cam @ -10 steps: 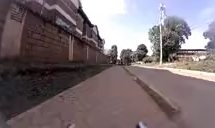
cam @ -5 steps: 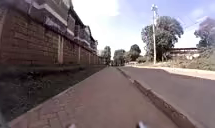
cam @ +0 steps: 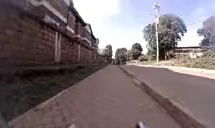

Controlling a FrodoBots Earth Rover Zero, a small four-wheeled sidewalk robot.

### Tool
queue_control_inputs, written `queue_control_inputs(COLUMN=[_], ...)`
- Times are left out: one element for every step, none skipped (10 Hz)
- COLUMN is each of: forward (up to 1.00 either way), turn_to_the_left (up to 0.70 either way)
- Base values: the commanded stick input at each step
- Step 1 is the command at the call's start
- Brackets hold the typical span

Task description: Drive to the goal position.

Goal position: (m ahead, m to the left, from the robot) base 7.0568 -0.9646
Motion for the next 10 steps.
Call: queue_control_inputs(forward=[1.00,1.00,1.00,1.00,1.00,1.00,1.00,1.00,1.00,1.00], turn_to_the_left=[0.00,0.00,0.00,0.00,-0.01,-0.18,-0.24,-0.30,-0.36,-0.23])
